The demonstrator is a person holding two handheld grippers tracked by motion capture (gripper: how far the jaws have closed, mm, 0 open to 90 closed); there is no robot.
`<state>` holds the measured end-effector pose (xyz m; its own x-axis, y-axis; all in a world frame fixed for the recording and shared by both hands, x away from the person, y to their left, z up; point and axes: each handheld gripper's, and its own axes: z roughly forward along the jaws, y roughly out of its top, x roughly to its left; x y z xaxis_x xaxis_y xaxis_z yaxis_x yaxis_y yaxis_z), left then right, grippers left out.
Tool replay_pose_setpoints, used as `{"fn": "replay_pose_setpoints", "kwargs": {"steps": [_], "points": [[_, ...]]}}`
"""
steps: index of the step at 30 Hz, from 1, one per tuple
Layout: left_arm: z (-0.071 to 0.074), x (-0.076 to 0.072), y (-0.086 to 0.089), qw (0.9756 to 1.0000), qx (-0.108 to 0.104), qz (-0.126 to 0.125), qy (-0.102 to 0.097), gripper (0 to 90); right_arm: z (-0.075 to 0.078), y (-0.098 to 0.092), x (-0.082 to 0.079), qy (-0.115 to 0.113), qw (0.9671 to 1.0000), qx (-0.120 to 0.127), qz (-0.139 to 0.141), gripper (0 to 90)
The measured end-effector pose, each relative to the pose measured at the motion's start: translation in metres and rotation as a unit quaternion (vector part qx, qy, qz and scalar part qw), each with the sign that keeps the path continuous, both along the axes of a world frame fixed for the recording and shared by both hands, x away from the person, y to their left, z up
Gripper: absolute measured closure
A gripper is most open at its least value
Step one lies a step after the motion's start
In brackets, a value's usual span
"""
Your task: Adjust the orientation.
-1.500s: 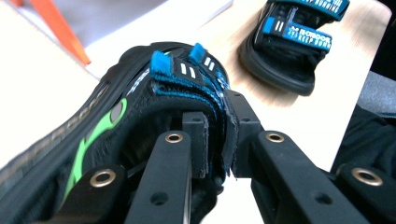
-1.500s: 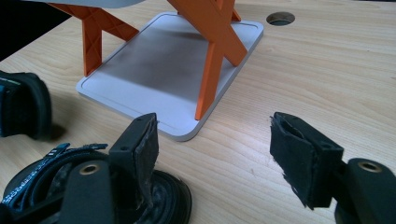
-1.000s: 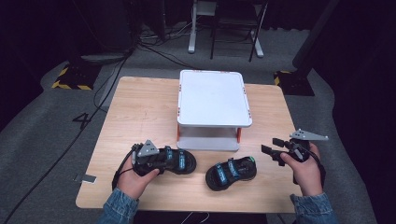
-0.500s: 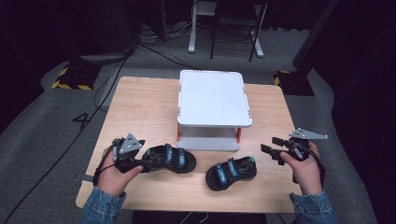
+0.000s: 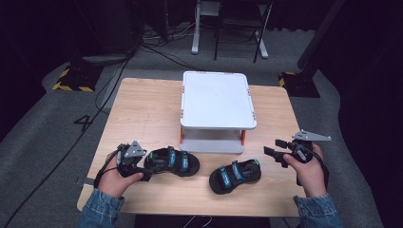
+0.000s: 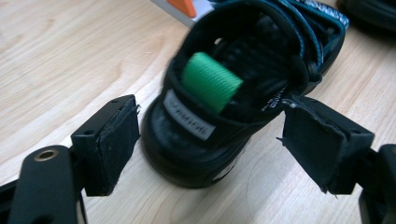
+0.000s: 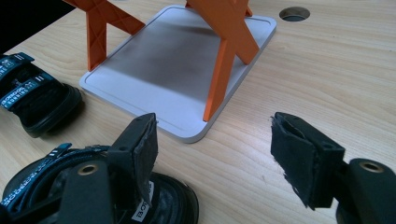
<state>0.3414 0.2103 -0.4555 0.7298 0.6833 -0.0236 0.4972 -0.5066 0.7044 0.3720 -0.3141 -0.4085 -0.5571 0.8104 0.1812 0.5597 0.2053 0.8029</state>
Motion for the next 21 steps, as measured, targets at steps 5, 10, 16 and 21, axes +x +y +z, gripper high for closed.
{"fn": "replay_pose_setpoints", "kwargs": {"steps": [5,10,16,21], "points": [[0.0,0.005,-0.002,0.9992,-0.031,-0.024,-0.009,30.2,-0.001,-0.001,-0.002,0.002,1.0,0.001,-0.004,32.8],[0.0,0.002,0.0,0.9983,-0.032,-0.048,0.0,61.7,-0.002,-0.002,-0.002,0.004,1.0,0.0,-0.006,32.8],[0.004,-0.001,-0.003,0.9984,-0.035,-0.038,0.025,73.5,-0.004,0.0,-0.001,0.006,1.0,-0.001,-0.002,32.8],[0.013,-0.004,-0.005,0.9981,-0.047,-0.038,0.007,75.5,-0.002,-0.002,-0.001,0.002,1.0,0.002,-0.004,32.8]]}}
